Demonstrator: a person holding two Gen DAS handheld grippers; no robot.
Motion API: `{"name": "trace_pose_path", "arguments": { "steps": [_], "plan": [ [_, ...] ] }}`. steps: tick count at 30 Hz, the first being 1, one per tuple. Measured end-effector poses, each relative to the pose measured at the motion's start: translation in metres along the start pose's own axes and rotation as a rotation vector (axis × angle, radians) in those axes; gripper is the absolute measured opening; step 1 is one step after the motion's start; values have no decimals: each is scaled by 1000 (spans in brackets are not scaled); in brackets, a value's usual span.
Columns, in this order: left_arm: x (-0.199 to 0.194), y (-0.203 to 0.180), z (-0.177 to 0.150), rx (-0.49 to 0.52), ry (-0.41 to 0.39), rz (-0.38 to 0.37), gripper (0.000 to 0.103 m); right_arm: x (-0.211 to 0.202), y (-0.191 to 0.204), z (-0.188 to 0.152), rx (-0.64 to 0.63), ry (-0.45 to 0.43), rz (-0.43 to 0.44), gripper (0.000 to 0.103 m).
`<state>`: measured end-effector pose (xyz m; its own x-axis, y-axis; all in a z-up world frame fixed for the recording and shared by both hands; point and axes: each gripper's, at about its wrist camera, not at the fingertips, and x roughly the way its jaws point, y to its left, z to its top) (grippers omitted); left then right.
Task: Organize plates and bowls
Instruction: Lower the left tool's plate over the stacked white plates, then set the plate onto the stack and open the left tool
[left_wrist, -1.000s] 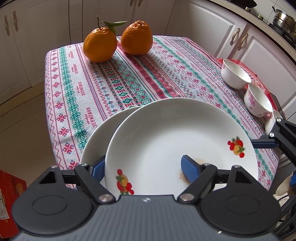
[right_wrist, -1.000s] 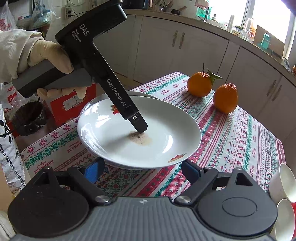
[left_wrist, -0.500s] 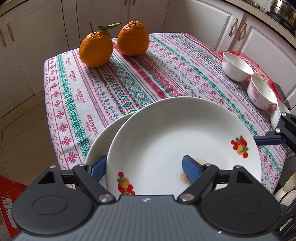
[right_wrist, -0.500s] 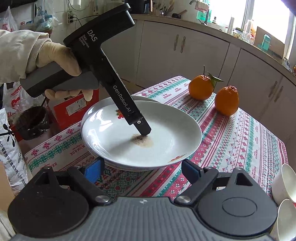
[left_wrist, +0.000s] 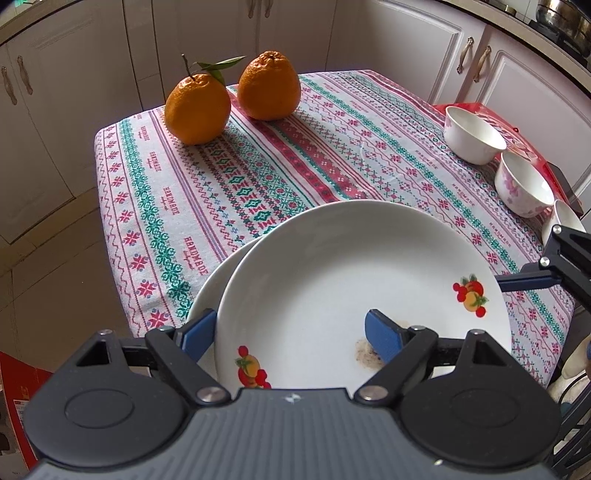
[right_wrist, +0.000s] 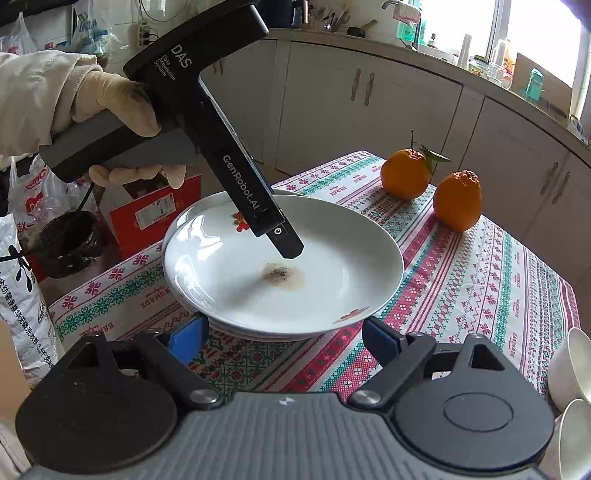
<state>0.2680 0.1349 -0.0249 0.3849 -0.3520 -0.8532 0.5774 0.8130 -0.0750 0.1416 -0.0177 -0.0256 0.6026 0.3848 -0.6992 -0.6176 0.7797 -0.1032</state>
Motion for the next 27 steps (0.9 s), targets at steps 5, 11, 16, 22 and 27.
{"name": "trace_pose_path", "arguments": {
  "steps": [5, 11, 16, 22, 27],
  "plan": [
    [-3, 4, 0, -7, -5, 4, 86, 5, 0, 0, -8, 7, 1, 93],
    [-7, 3, -2, 8, -6, 22, 87, 10, 0, 1, -13, 15, 7, 93],
    [-11, 6, -3, 7, -15, 43, 90, 11, 2, 2, -38, 9, 11, 93],
    [-12, 9, -6, -14, -30, 38, 90, 9, 5, 2, -53, -1, 7, 95],
    [-18, 4, -8, -15, -57, 57, 90, -4, -7, 2, -15, -35, -32, 103]
  ]
}}
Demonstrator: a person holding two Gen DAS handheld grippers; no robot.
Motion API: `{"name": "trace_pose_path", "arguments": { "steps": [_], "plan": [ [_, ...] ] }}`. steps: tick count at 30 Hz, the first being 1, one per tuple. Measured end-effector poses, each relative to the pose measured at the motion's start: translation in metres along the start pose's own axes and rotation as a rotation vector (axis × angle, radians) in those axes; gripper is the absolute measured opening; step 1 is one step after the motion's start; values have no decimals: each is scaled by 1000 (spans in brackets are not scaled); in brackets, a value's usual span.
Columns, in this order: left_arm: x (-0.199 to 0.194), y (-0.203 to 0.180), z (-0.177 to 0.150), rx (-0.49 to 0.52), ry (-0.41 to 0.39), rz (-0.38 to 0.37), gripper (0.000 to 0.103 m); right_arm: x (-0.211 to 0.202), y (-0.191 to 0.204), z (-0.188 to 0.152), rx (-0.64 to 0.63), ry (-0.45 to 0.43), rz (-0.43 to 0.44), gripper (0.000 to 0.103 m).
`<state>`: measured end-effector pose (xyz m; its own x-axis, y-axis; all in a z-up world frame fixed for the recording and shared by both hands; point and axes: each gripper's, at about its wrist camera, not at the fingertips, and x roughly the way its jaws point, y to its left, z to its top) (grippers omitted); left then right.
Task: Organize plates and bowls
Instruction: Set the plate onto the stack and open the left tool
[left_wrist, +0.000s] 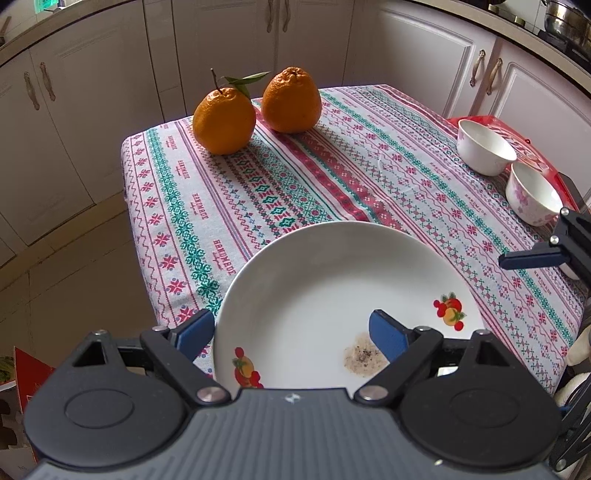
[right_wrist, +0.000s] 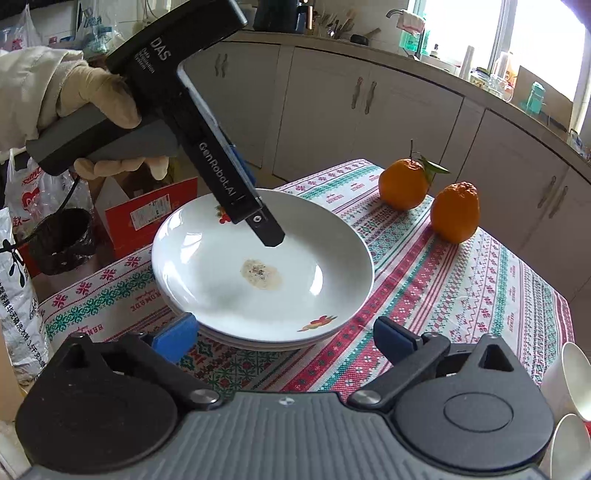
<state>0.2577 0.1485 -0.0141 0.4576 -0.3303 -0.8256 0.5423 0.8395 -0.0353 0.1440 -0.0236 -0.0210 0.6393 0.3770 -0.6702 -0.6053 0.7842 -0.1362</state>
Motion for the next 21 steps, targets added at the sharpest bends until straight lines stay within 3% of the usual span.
{"name": "trace_pose_path", "arguments": {
  "steps": [5, 12, 21],
  "plan": [
    [-22, -16, -2, 1, -103, 28, 91, -18, -13, -5, 40, -32, -46, 103],
    [-50, -64, -12, 16, -260, 12, 95, -52, -32, -25, 80, -80, -123, 103],
    [-48, -135, -28, 44, -341, -41, 95, -86, -60, -67, 165, -38, -215, 103]
  ]
}}
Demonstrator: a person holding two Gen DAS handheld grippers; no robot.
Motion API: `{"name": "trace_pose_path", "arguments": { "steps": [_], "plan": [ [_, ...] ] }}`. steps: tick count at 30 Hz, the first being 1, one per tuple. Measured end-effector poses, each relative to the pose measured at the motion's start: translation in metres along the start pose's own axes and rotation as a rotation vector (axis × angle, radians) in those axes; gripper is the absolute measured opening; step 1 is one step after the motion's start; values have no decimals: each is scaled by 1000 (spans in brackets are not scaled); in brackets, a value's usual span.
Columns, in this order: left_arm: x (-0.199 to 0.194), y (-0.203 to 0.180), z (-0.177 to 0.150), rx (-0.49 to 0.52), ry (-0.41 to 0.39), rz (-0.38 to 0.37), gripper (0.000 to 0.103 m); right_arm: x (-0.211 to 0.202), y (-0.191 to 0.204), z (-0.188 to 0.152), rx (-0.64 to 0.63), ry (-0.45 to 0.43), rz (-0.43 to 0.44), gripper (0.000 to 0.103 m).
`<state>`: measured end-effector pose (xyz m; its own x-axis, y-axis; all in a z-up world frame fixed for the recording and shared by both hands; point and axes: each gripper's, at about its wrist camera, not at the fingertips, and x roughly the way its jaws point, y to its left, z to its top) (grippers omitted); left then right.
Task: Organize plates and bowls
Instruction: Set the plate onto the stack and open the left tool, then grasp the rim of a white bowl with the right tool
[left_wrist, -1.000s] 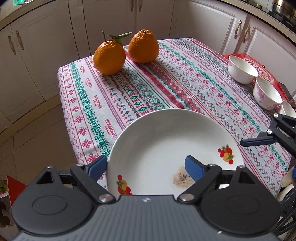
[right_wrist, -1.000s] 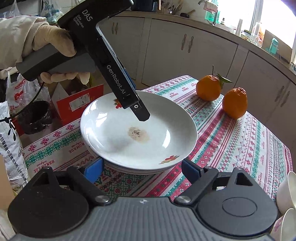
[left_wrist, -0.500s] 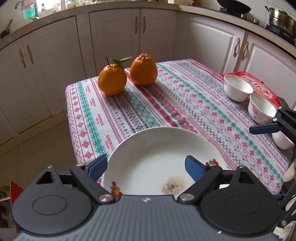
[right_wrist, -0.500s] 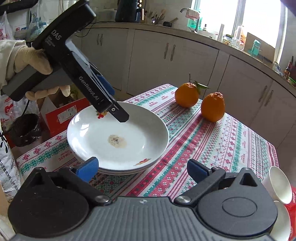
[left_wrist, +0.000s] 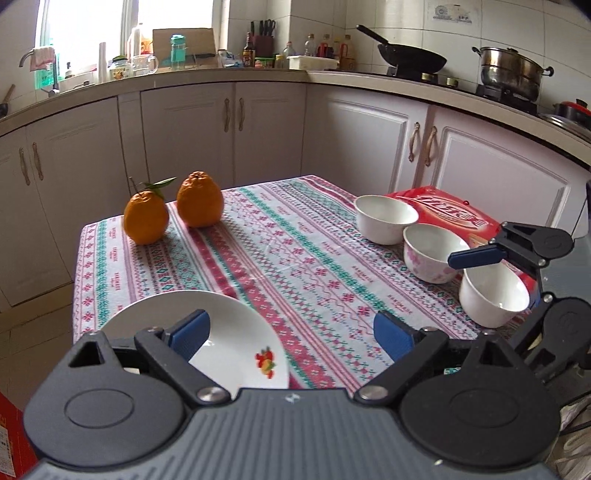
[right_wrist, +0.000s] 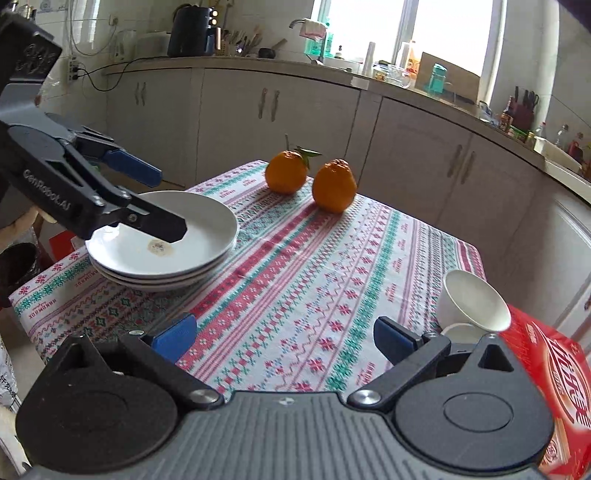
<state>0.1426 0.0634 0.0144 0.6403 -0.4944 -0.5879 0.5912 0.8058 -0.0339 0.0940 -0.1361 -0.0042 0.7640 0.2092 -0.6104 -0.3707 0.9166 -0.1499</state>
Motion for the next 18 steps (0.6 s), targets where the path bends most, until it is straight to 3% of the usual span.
{"name": "trace_pose_path", "arguments": {
  "steps": [7, 13, 18],
  "plan": [
    [23, -61, -7, 95, 5, -78, 95, -27, -39, -25, 70, 2, -89, 103],
    [52, -105, -17, 113, 45, -172, 95, -46, -71, -46, 112, 6, -158, 103],
    [72, -137, -24, 138, 71, -208, 95, -57, -98, -66, 154, 11, -182, 103]
  ]
}}
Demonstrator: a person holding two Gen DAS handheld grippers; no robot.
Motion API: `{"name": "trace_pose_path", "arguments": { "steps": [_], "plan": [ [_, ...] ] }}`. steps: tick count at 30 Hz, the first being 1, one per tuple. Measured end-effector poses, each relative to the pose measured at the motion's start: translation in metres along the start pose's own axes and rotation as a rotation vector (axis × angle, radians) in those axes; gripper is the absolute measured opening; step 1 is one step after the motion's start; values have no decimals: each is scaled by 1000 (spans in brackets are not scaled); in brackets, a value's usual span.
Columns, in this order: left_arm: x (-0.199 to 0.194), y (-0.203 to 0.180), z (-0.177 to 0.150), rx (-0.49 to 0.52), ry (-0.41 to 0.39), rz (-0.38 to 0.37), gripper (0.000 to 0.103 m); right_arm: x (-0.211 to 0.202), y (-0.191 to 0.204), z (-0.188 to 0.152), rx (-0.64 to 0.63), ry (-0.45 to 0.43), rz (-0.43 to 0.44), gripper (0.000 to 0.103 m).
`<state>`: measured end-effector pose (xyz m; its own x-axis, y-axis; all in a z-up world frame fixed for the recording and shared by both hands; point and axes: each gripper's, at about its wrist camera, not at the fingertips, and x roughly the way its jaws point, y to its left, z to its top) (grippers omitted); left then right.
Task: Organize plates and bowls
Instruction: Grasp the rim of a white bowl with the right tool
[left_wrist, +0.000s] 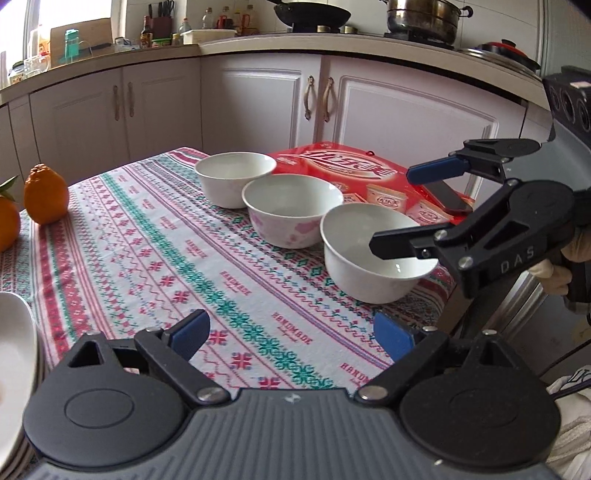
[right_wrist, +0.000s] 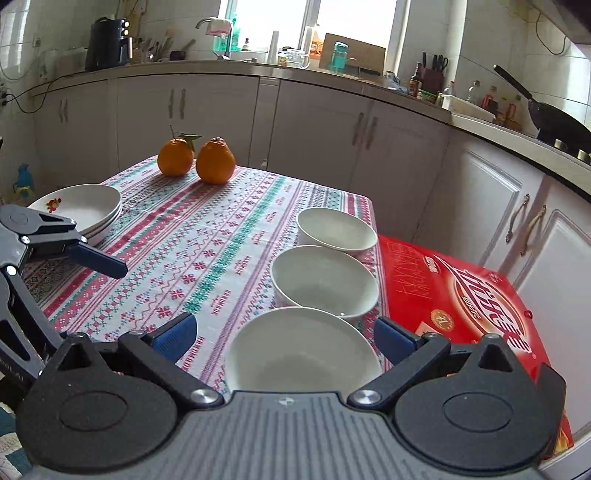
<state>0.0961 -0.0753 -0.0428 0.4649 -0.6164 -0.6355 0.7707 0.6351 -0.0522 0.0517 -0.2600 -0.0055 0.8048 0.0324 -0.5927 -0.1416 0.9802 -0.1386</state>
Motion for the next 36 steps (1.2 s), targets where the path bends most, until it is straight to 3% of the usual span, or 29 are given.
{"name": "trace_pose_path", "arguments": {
  "steps": [4, 15, 24, 36],
  "plan": [
    [16, -19, 3, 36, 7, -19, 95, 2, -19, -10, 40, 16, -3, 103],
    [47, -57, 11, 174, 1, -31, 95, 16, -44, -27, 119, 74, 92, 103],
    [53, -63, 12, 187, -8, -23, 95, 30, -62, -28, 204, 102, 183, 101],
    [57, -65, 18, 207, -47, -23, 93, 38, -68, -25, 245, 122, 260, 81]
  ]
}}
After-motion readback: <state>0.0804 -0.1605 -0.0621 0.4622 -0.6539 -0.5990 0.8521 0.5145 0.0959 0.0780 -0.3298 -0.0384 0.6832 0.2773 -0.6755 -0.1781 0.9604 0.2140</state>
